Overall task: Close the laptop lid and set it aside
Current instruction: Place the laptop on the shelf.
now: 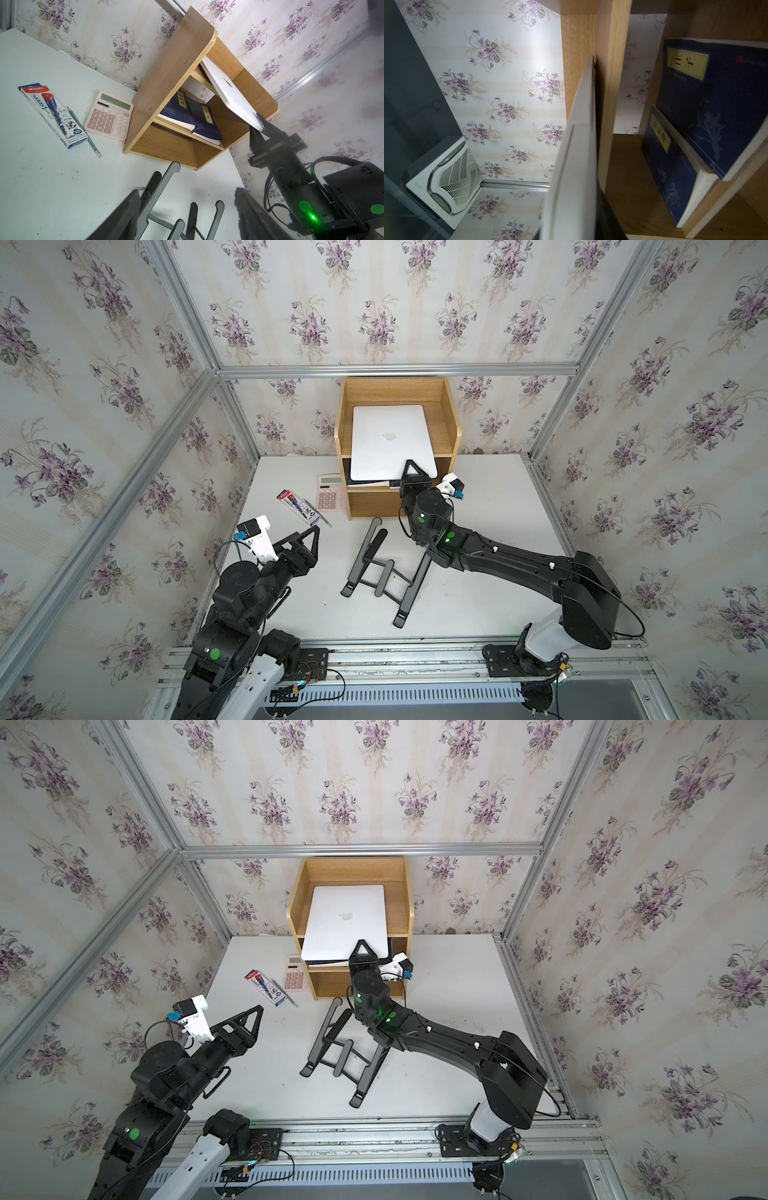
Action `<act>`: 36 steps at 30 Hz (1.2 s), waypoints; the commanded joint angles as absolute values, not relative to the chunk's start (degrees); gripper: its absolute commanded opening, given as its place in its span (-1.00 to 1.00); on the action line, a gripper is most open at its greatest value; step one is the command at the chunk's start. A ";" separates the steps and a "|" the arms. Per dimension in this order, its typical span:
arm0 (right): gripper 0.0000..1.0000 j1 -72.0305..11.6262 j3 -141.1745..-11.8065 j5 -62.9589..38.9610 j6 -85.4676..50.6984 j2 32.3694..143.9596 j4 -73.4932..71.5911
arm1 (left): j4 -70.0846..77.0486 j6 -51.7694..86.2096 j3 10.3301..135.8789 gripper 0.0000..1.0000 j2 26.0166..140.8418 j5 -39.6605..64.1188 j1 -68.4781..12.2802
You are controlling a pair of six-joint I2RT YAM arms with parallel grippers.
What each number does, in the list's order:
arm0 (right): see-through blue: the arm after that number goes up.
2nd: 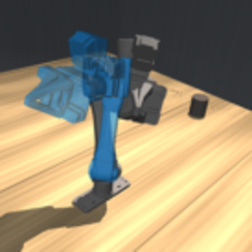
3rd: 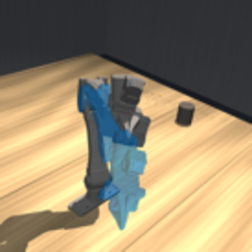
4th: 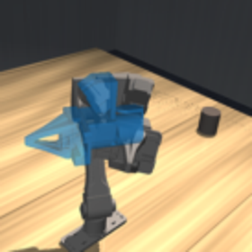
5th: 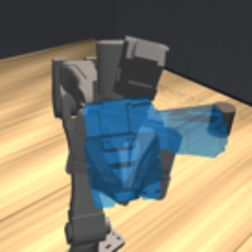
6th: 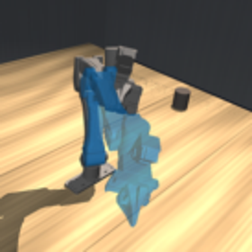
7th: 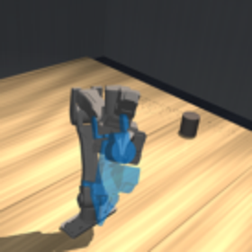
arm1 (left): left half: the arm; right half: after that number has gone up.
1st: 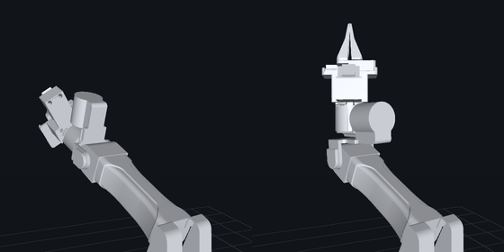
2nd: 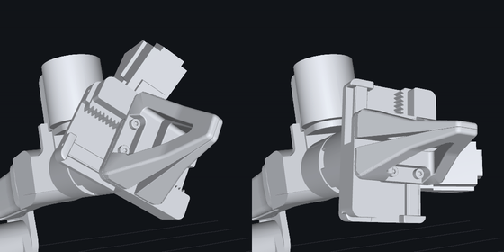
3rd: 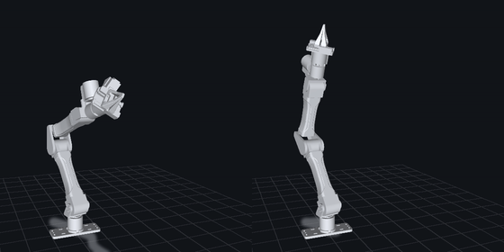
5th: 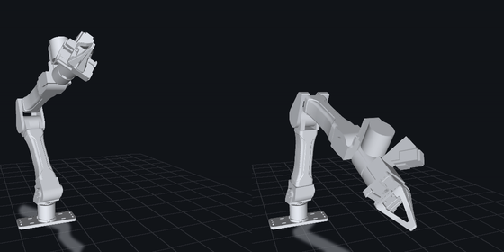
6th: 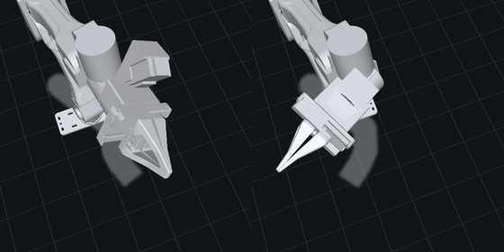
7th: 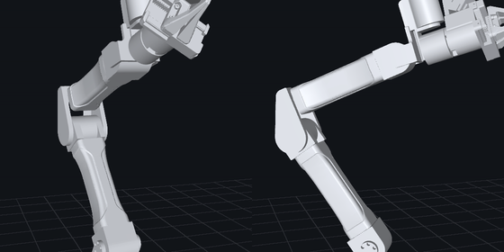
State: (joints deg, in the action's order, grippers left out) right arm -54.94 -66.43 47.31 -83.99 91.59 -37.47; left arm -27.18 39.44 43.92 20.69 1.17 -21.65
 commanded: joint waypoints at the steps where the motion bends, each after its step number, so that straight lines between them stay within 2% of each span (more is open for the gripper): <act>1: -0.28 -54.90 -68.53 47.99 -83.37 93.14 -43.26 | -27.42 38.43 44.51 0.48 20.91 0.11 -21.62; 4: -0.09 -54.80 -70.40 47.85 -82.88 94.83 -42.94 | -27.59 38.24 44.94 0.48 21.24 0.42 -21.62; 7: 0.01 -54.74 -72.24 47.91 -81.88 96.17 -42.38 | -28.43 37.74 45.59 0.48 21.81 0.31 -21.62; 22: 0.35 -52.68 -78.43 42.84 -83.17 100.81 -34.79 | -30.49 37.97 47.64 0.45 24.61 -0.15 -21.62; 27: 0.62 -51.54 -80.88 39.22 -84.86 102.26 -31.45 | -30.56 38.12 47.81 0.45 24.02 -0.67 -21.62; 36: 0.71 -51.09 -87.21 36.21 -83.69 107.18 -29.90 | -30.92 37.23 47.55 0.47 21.99 -4.00 -21.62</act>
State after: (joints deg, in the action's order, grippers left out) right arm -51.03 -86.13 38.94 -84.09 106.37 -30.15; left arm -30.94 38.61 47.29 21.96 -1.93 -21.65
